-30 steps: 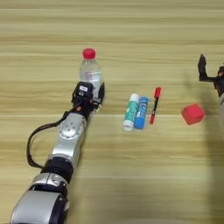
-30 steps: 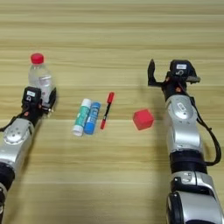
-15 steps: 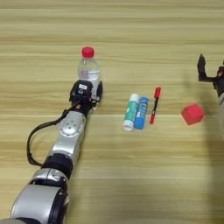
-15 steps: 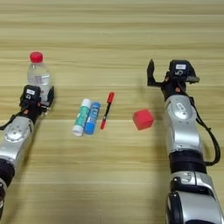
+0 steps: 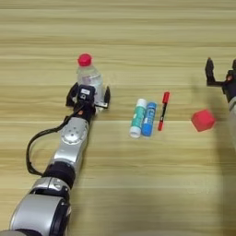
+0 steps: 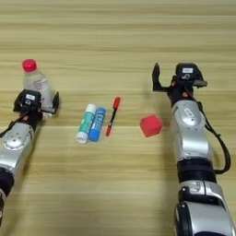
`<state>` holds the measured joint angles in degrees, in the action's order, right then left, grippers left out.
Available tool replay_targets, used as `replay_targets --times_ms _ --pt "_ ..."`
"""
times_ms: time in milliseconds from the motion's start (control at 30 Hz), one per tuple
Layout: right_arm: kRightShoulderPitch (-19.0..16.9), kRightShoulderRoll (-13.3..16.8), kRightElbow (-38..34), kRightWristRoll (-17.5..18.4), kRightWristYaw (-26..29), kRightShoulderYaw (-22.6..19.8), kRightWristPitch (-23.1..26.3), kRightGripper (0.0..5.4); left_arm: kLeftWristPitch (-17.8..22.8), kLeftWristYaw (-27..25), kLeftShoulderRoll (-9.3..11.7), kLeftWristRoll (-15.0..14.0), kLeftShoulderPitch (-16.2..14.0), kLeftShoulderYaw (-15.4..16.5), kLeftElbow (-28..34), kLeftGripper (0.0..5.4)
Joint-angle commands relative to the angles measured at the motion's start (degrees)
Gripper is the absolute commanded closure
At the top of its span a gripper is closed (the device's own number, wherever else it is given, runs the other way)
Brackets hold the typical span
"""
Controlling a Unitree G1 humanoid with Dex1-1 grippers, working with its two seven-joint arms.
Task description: Move the objects on the table
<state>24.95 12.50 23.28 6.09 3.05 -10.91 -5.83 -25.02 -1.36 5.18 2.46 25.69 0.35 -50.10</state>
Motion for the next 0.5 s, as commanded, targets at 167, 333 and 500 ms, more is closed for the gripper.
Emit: replay_targets --times_ms 167,333,500 --pt "0.4 -0.3 -1.0 -0.1 0.8 0.8 0.9 0.0 -0.4 -0.1 0.1 0.6 0.3 -0.3 1.6 0.03" --pt "0.2 -0.4 -1.4 -0.1 1.2 0.9 1.1 0.0 -2.2 -1.0 -0.2 -0.3 -0.3 -0.1 4.3 0.03" --pt "0.0 -0.5 -1.6 -0.3 1.1 1.1 1.1 0.0 -4.6 -0.9 0.0 0.0 -1.3 -0.1 8.7 0.03"
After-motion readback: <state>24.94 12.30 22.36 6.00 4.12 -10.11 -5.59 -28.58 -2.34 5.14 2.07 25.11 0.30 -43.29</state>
